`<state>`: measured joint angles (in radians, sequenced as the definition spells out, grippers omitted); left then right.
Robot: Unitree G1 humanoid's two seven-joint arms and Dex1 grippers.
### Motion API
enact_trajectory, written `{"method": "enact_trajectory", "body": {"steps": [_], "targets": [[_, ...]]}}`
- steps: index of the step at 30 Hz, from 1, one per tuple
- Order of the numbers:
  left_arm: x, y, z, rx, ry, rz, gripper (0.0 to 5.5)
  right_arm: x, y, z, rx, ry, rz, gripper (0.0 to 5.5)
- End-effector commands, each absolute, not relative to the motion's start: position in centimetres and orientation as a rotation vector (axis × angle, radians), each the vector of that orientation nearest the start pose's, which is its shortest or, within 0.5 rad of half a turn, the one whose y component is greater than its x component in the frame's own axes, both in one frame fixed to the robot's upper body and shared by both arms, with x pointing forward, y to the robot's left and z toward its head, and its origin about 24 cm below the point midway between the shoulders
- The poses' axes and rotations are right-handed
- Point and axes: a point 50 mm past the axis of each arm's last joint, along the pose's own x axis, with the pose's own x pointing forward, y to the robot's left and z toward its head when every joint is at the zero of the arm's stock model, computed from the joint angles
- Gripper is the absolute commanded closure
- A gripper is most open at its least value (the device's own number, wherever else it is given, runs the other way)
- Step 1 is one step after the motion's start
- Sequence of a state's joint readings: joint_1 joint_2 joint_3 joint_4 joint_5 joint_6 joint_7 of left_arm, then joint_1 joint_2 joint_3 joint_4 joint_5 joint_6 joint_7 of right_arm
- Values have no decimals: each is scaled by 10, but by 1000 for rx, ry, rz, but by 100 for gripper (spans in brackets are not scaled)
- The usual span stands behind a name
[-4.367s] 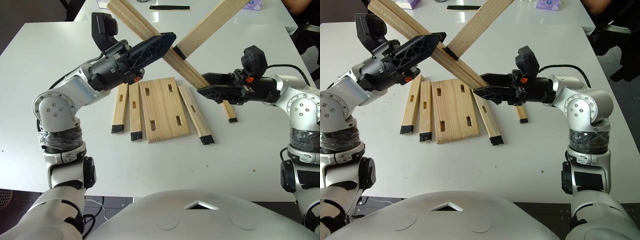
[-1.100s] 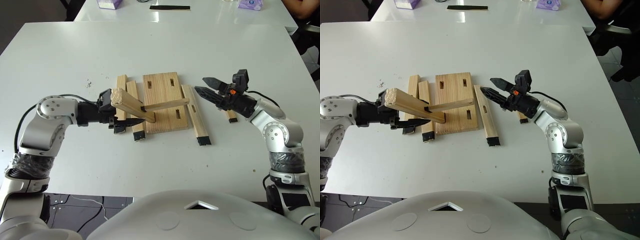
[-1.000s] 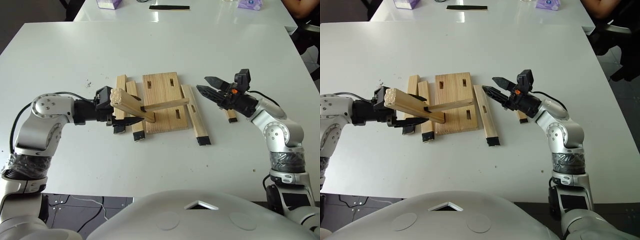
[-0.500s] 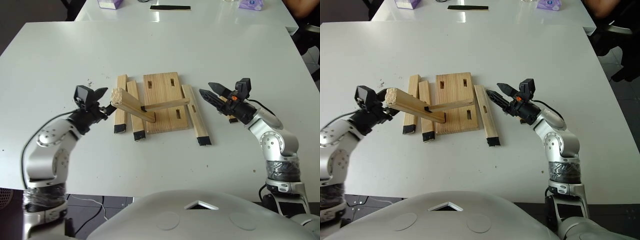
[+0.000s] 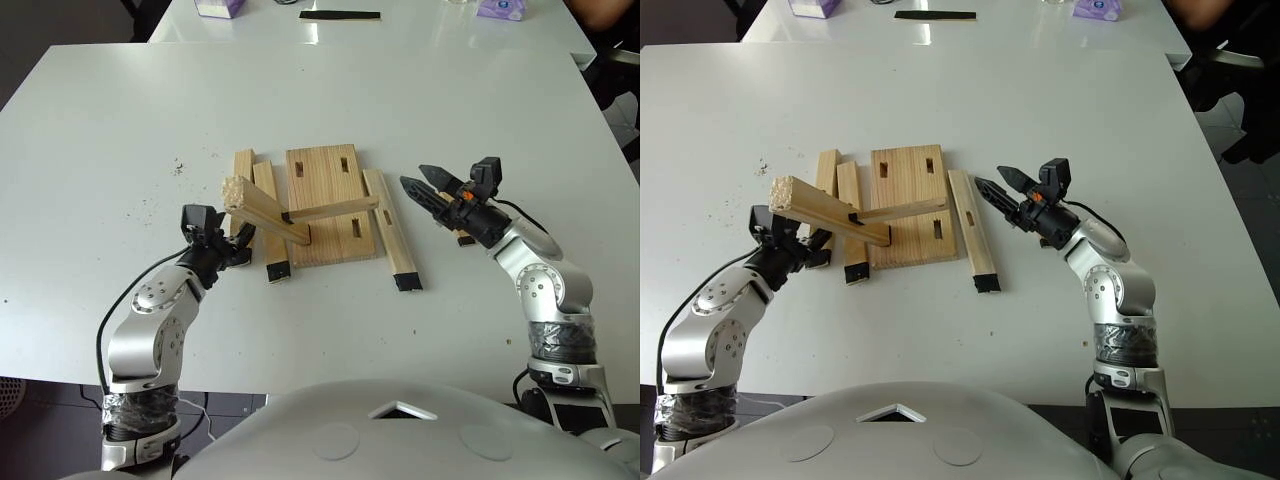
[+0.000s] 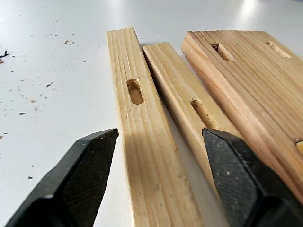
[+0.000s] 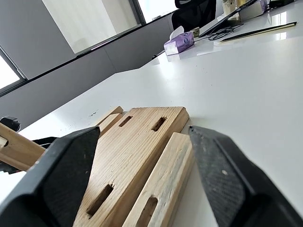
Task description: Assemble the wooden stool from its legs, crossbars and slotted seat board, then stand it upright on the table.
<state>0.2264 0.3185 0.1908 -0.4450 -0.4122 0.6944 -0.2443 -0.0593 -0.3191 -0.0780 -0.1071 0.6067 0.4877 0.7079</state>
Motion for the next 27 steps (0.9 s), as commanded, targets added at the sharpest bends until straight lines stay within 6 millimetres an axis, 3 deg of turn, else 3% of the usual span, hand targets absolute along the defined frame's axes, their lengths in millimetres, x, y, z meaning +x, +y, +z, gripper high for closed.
{"method": "enact_trajectory", "body": {"steps": [1,15,24,27], "targets": [[189,221,49,-100,482,-121,219,245,-173,64,353,201,756,207],[176,233,32,11,672,-78,219,234,-166,54,382,220,728,207],[189,226,33,101,647,-100,344,238,-162,56,394,215,732,207],[194,225,38,104,612,-96,346,240,-164,62,415,188,700,207]]}}
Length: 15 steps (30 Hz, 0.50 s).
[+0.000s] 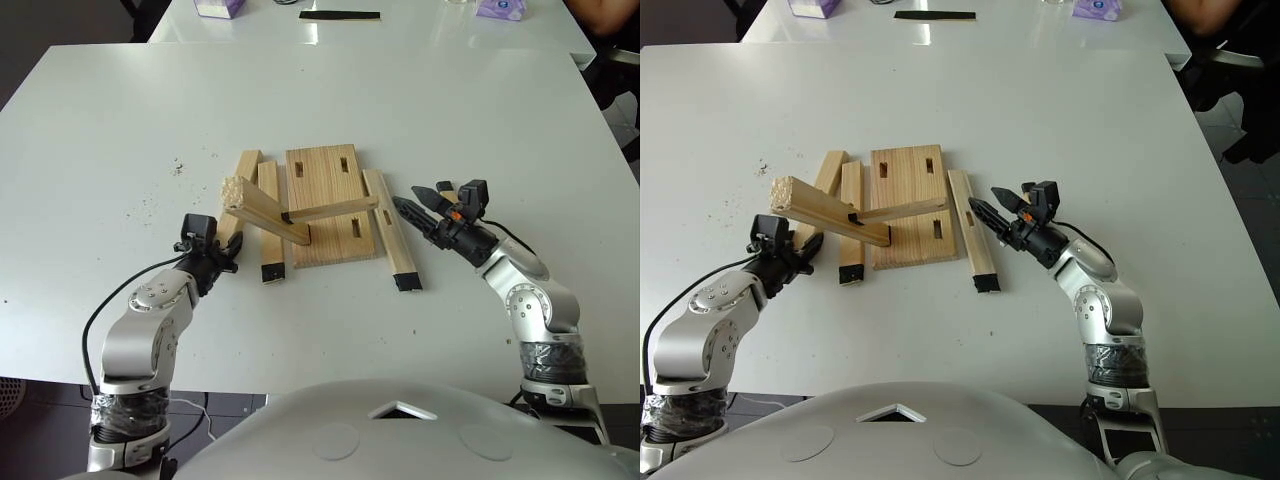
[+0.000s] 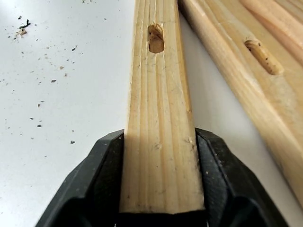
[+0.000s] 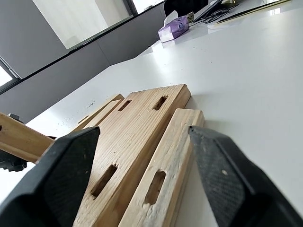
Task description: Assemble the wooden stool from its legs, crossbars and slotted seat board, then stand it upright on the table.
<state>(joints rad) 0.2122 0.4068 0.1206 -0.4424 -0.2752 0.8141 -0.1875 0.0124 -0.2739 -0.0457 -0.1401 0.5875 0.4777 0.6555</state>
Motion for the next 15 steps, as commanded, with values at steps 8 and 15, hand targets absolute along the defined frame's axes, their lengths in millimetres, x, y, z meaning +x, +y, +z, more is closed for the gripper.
{"method": "enact_trajectory", "body": {"steps": [8,15], "targets": [[234,242,106,-230,192,0,346,272,-177,105,382,41,549,207],[249,237,230,-647,-465,-410,346,334,-162,141,-36,-17,429,207]]}}
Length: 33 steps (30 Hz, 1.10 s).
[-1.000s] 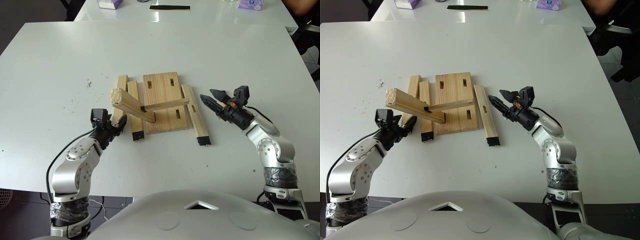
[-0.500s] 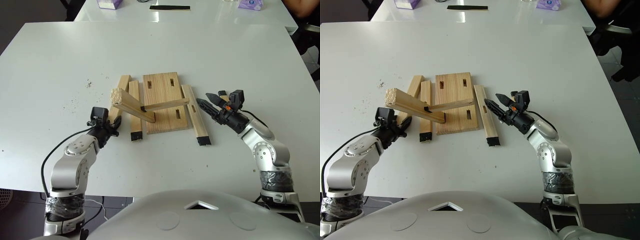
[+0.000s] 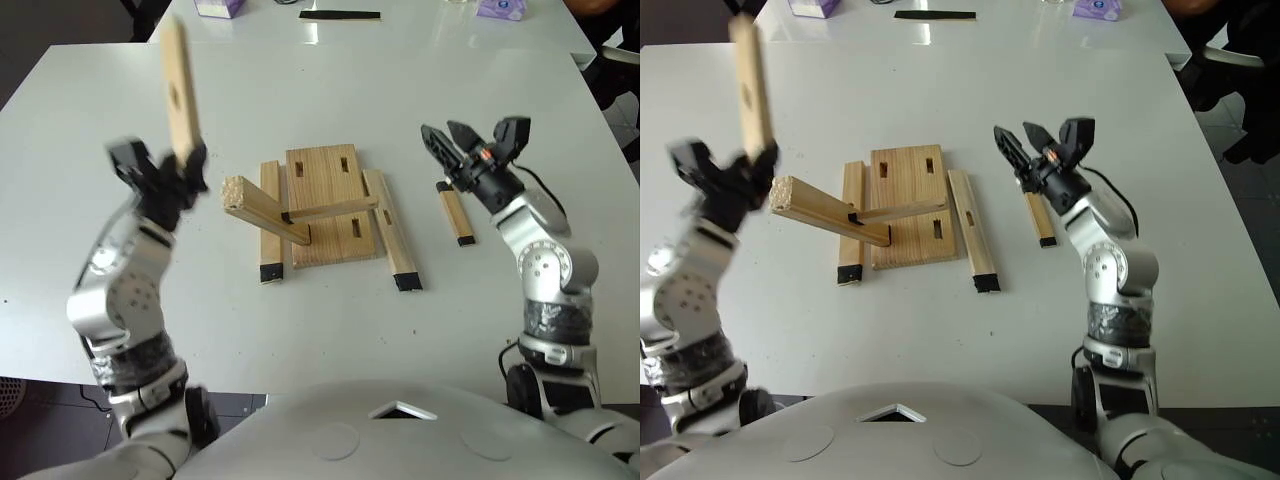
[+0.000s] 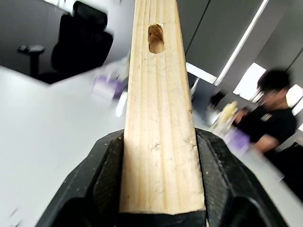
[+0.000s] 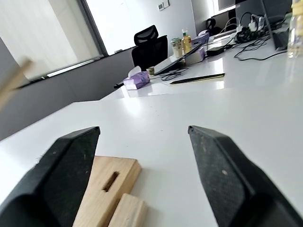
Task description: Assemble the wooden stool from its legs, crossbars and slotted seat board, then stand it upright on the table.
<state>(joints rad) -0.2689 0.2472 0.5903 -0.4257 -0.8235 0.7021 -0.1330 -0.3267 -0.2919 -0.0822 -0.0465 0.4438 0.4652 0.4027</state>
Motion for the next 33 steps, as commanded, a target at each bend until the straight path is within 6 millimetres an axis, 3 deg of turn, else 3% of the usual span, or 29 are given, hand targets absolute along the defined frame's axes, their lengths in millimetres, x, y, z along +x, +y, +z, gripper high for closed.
{"method": "enact_trajectory", "body": {"steps": [1,5,8,10,14,20,33], "targets": [[247,232,241,-647,-504,-492,346,339,-158,156,-27,-64,440,207],[236,214,260,-599,-543,-751,346,340,-137,220,163,-264,630,207],[234,205,258,-572,-476,-900,346,316,-122,257,418,-342,987,207],[233,197,252,-530,-394,-991,346,304,-119,271,516,-316,1191,207],[227,185,237,-417,-239,-1147,346,297,-120,284,503,-193,1388,207],[222,185,230,-333,-157,-1265,346,289,-128,298,462,-117,1543,207],[221,176,222,-306,-121,-1357,346,279,-115,292,386,-79,1663,207]]}}
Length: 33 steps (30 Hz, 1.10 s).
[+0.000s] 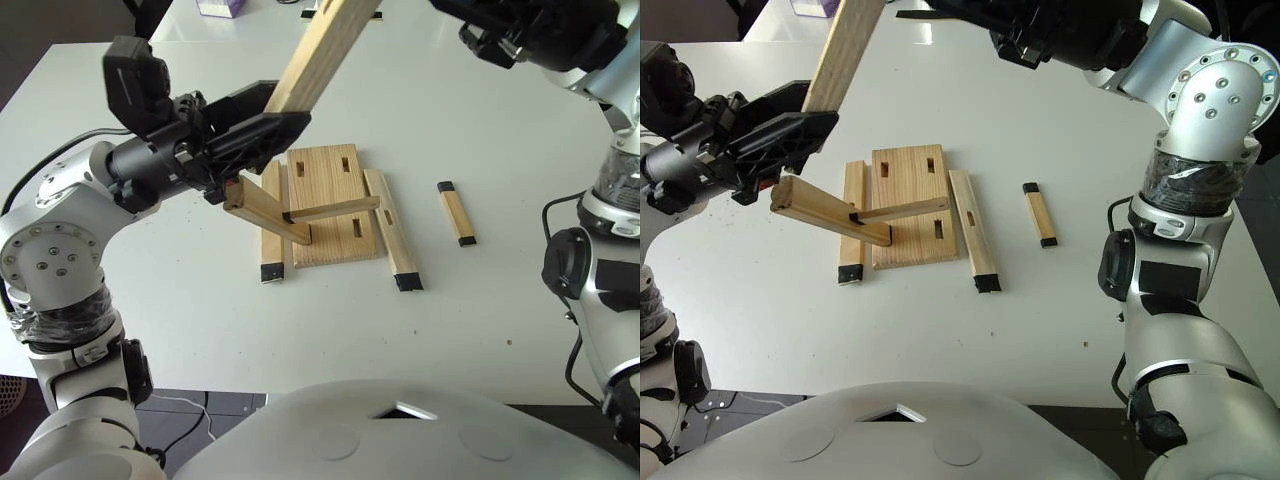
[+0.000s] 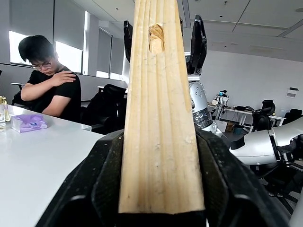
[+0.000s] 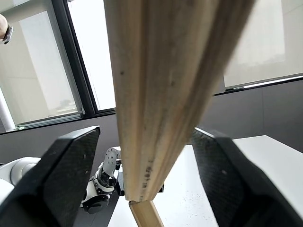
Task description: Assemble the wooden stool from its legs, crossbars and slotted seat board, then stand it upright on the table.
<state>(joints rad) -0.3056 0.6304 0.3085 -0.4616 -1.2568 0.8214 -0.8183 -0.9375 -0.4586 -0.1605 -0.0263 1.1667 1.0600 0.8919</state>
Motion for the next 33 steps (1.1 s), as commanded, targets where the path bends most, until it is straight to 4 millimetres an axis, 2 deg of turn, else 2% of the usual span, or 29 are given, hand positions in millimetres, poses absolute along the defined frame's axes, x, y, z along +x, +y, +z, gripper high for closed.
{"method": "enact_trajectory", "body": {"steps": [1,3,5,13,19,23,24,28,31,33], "targets": [[221,176,222,-305,-119,-1361,346,279,-114,292,387,-78,1668,207],[220,175,221,-303,-117,-1367,346,279,-113,293,387,-75,1677,207],[220,175,221,-301,-115,-1369,346,278,-113,293,380,-73,1683,229],[220,176,217,-292,-100,-1371,346,276,-110,290,369,-68,1704,347],[221,177,212,-271,-81,-1363,346,274,-113,291,383,-94,1712,346],[230,182,212,-249,-89,-1299,346,272,-115,292,382,-118,1708,346],[231,182,212,-251,-88,-1297,309,272,-116,292,379,-125,1707,346],[233,184,212,-245,-79,-1283,252,273,-118,292,377,-152,1677,346],[238,187,213,-206,-83,-1230,235,275,-122,295,381,-193,1635,346],[241,190,214,-92,-92,-1186,235,281,-130,300,347,-255,1557,347]]}}
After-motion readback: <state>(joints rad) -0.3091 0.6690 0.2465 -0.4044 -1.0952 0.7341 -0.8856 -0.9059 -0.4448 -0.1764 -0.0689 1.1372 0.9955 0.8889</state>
